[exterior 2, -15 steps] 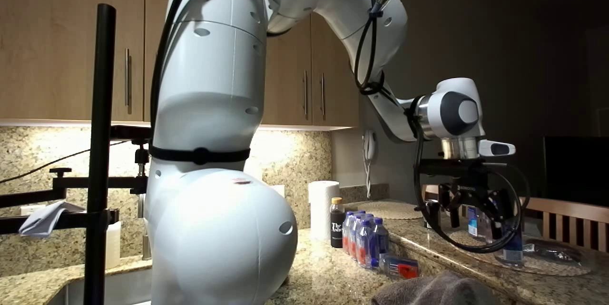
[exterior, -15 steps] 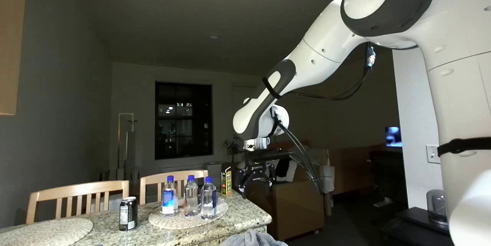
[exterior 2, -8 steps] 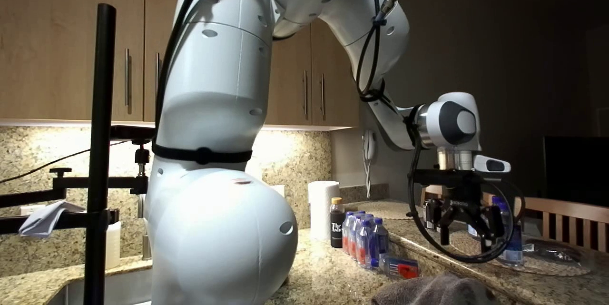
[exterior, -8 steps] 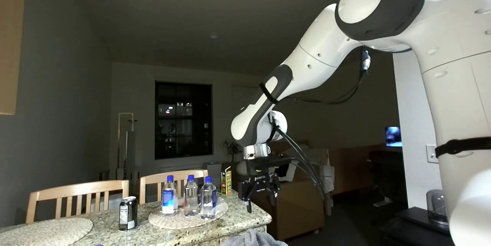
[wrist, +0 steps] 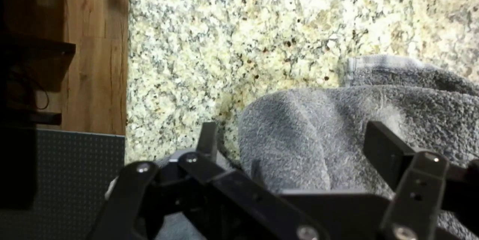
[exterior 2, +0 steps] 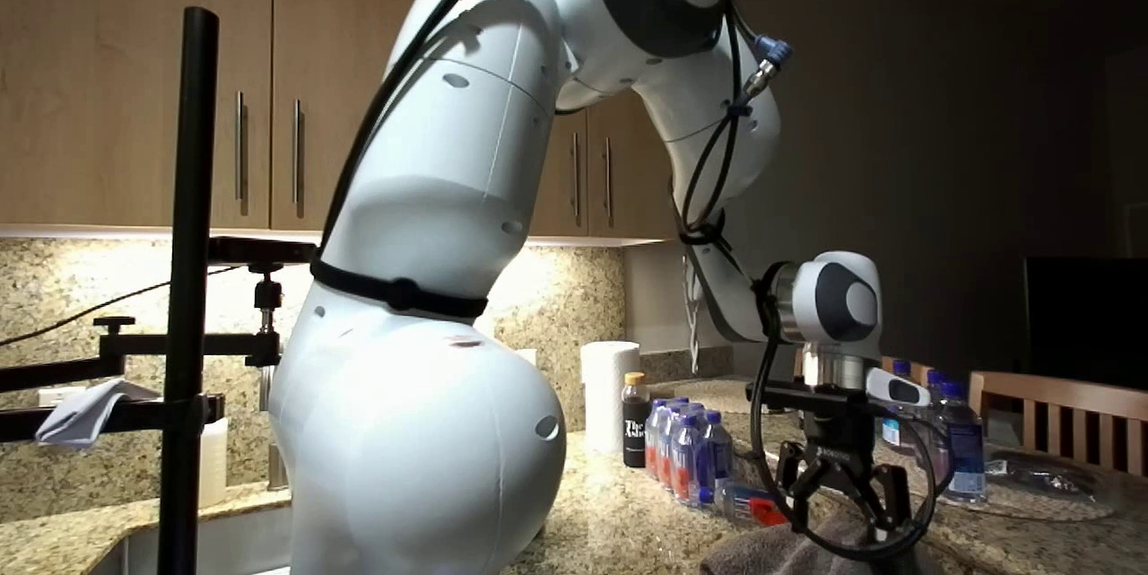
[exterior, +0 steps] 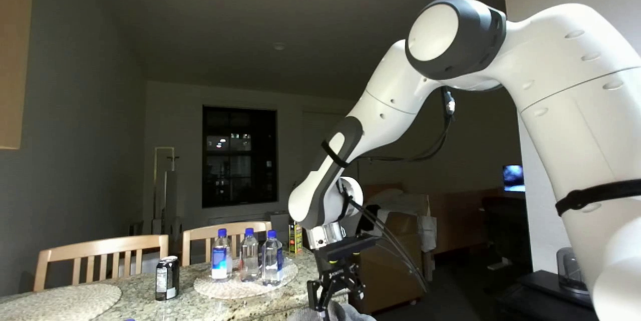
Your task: Move the cloth
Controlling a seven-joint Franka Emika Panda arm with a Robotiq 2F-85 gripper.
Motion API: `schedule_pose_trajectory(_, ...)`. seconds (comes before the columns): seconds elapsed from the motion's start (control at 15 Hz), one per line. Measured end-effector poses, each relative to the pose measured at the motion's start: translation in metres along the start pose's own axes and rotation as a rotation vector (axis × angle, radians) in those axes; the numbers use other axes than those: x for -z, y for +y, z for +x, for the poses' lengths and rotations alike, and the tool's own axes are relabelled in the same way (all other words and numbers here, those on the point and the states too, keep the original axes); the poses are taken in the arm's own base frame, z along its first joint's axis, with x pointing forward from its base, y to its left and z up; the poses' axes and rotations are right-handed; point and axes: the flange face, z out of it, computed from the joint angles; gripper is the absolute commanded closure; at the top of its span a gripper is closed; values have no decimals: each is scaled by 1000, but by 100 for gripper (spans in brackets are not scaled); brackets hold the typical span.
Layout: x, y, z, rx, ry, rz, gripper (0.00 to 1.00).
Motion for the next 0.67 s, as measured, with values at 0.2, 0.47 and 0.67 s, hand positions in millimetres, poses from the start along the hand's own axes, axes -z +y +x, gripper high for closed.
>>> schedule_pose_trajectory(0.2,-34,-17,5,34,-51,-23,0)
schedule_pose_trajectory(0.47,-70,-46,22,92,-48,-52,0)
schedule_pose_trajectory(0.67,-89,-68,36,129,-34,-64,0)
